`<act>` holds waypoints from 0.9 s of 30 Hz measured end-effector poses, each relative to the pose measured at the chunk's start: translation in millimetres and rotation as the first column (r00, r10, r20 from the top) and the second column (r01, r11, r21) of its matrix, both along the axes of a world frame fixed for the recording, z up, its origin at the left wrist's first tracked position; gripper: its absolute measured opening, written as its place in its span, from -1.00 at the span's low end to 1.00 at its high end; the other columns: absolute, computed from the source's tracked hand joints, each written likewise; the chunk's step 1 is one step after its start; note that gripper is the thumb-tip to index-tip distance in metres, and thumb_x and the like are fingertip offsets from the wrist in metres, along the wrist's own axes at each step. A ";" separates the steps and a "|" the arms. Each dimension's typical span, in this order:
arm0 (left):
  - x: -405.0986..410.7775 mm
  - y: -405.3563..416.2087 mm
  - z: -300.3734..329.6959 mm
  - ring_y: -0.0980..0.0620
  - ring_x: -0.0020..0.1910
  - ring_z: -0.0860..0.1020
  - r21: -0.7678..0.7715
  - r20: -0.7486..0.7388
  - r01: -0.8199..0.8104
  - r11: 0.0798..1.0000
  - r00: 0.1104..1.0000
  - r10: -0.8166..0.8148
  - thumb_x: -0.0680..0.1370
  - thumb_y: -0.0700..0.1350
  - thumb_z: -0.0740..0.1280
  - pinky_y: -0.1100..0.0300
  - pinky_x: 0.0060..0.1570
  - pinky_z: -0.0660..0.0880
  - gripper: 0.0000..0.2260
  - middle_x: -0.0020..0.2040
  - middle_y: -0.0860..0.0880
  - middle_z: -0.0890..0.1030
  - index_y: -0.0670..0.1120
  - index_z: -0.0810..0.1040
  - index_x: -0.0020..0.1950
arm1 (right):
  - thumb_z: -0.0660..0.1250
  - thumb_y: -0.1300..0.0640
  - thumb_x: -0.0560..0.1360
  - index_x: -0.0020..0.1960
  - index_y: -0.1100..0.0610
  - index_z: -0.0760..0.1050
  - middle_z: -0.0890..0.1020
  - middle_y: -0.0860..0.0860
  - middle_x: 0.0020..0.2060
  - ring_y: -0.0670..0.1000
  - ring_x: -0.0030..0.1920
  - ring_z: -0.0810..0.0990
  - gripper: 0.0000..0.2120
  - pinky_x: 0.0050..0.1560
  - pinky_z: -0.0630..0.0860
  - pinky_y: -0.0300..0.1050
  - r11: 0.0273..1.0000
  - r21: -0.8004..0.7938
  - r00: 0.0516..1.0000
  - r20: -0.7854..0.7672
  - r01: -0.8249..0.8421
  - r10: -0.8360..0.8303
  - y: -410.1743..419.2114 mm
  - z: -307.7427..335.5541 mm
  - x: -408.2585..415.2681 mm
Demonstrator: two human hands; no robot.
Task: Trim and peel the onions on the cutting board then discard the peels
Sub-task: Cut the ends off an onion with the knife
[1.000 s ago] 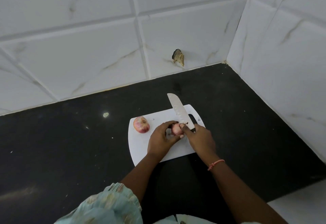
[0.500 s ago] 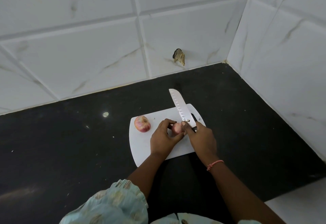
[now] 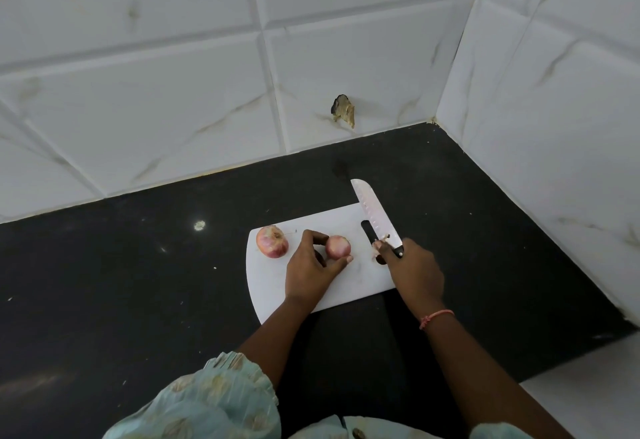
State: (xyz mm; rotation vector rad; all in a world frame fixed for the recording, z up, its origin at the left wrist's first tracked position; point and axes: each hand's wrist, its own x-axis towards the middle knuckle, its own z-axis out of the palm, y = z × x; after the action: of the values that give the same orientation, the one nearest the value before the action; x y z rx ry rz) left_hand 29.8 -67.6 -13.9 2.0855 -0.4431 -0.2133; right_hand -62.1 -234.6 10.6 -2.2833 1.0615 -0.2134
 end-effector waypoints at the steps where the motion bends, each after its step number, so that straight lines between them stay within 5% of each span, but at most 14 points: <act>1: -0.1 0.1 -0.7 0.14 -0.15 0.58 -0.007 0.012 0.007 1.000 1.000 -0.007 0.38 0.18 0.56 0.28 -0.22 0.54 -0.51 0.03 0.17 0.56 0.12 0.40 0.17 | 0.27 -0.31 0.50 -0.12 0.04 0.46 0.56 -0.05 -0.26 -0.05 -0.27 0.55 -0.60 -0.29 0.51 -0.08 1.000 -0.006 1.000 -0.004 -0.001 0.001 -1.5 0.2 -0.5; 5: 0.0 0.0 -3.8 0.18 0.04 0.56 -0.005 0.084 0.043 0.999 0.996 -0.043 0.41 0.15 0.52 0.32 -0.07 0.56 -0.47 0.20 0.23 0.50 0.19 0.45 0.33 | 0.35 -0.23 0.49 -0.11 0.06 0.46 0.57 -0.05 -0.21 -0.01 -0.21 0.56 -0.66 -0.26 0.51 -0.07 1.000 0.023 1.000 0.005 -0.004 0.004 -5.3 -0.4 1.6; 16: -5.8 -0.8 -4.0 0.15 0.12 0.55 -0.176 0.020 0.036 0.984 0.999 -0.033 0.53 0.01 0.47 0.22 0.06 0.58 -0.61 0.16 0.18 0.48 0.11 0.35 0.25 | 0.29 0.14 0.56 0.06 0.10 0.50 0.51 -0.09 -0.15 -0.02 -0.06 0.52 -0.91 -0.09 0.40 -0.15 0.960 0.277 0.996 0.085 -0.039 0.016 -11.0 5.6 9.6; 23: -7.0 -0.6 -3.9 0.06 0.25 0.47 0.067 0.158 0.089 0.994 0.983 -0.099 0.65 0.07 0.15 0.11 0.28 0.39 -0.69 0.31 0.04 0.51 0.04 0.34 0.37 | 0.20 0.10 0.63 0.27 -0.06 0.40 0.56 -0.10 -0.06 -0.12 -0.11 0.57 -0.77 -0.12 0.49 -0.23 0.960 0.218 0.942 0.321 -0.173 0.097 10.5 23.0 6.9; 27: -11.0 -0.5 -3.8 0.07 0.17 0.44 0.148 0.236 0.034 0.988 0.969 -0.069 0.67 0.03 0.14 0.06 0.22 0.38 -0.78 0.26 0.05 0.54 0.01 0.41 0.27 | 0.21 0.03 0.62 0.27 -0.02 0.44 0.58 -0.08 -0.04 -0.08 -0.08 0.57 -0.77 -0.09 0.49 -0.17 0.945 0.236 0.962 0.206 -0.225 0.177 33.4 17.6 7.6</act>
State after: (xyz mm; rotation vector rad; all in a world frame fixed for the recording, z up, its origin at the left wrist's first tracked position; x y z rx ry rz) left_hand 18.8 -68.0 -17.7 2.2531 -0.6452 -0.0213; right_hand -54.5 -201.2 28.2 -2.0737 0.7105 -0.1852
